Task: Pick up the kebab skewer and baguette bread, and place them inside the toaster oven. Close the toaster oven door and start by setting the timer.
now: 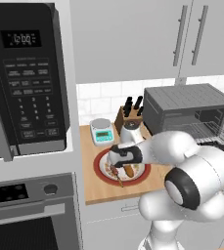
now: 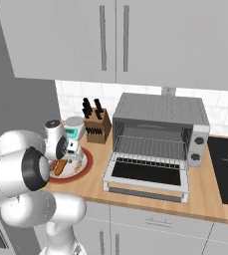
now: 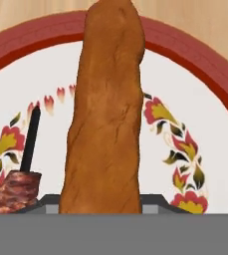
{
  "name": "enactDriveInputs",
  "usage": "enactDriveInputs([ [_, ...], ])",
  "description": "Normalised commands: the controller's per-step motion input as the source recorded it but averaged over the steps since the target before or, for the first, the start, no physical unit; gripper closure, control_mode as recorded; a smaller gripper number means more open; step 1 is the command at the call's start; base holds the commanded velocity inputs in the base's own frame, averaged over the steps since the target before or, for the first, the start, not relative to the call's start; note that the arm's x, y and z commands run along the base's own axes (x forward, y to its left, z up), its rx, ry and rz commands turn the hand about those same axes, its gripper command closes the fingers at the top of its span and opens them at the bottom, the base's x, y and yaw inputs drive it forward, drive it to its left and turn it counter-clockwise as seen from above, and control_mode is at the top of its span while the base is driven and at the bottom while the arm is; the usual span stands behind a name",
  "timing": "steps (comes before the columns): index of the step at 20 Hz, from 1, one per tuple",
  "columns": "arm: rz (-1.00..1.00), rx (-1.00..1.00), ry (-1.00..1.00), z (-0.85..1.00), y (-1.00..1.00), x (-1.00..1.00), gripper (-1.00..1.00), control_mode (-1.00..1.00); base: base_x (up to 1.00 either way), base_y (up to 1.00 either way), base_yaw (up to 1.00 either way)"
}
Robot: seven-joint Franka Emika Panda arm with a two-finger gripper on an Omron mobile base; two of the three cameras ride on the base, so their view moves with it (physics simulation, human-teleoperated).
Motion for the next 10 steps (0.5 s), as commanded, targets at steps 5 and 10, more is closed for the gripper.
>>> enactDriveInputs([
  [5,0.00,0.07,-0.01,1.00,-0.25,-0.67,1.00,-1.00,0.00,0.00,0.00],
  [10,-0.11,0.16,-0.10,0.99,-0.45,-0.99,1.00,-1.00,0.00,0.00,0.00],
])
